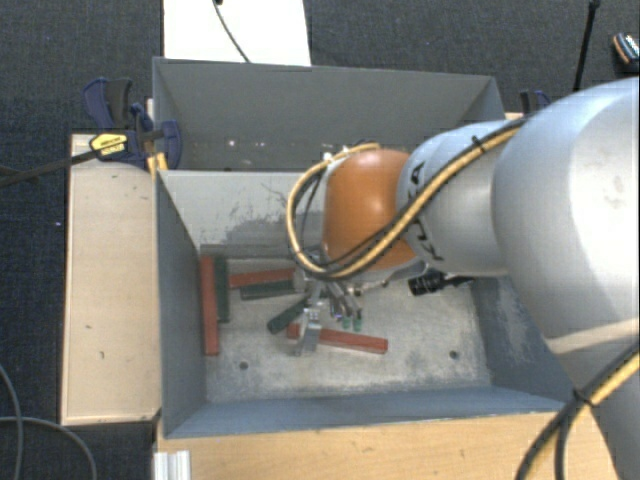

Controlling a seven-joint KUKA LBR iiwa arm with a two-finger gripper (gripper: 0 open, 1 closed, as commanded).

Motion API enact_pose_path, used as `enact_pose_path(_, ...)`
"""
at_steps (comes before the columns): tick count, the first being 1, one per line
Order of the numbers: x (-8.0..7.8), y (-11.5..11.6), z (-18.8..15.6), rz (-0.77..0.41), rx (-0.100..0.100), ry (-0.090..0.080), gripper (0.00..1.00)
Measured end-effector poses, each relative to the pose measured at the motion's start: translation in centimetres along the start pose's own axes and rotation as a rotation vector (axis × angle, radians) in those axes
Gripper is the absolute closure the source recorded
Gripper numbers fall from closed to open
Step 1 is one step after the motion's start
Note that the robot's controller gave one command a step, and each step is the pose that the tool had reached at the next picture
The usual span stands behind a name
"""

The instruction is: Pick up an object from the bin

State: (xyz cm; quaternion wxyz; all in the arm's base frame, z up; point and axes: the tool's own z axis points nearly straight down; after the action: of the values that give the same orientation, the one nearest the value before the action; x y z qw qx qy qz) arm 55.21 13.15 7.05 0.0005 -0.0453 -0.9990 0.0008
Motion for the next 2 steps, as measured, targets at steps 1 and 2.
enact_pose_path(1, 0.0, 0.4, -0.2, 0.001, -0.004, -0.003, 1.0)
enact_pose_path(2, 3.1, -6.4, -1.0, -0.119, 0.001, 0.0, 1.0)
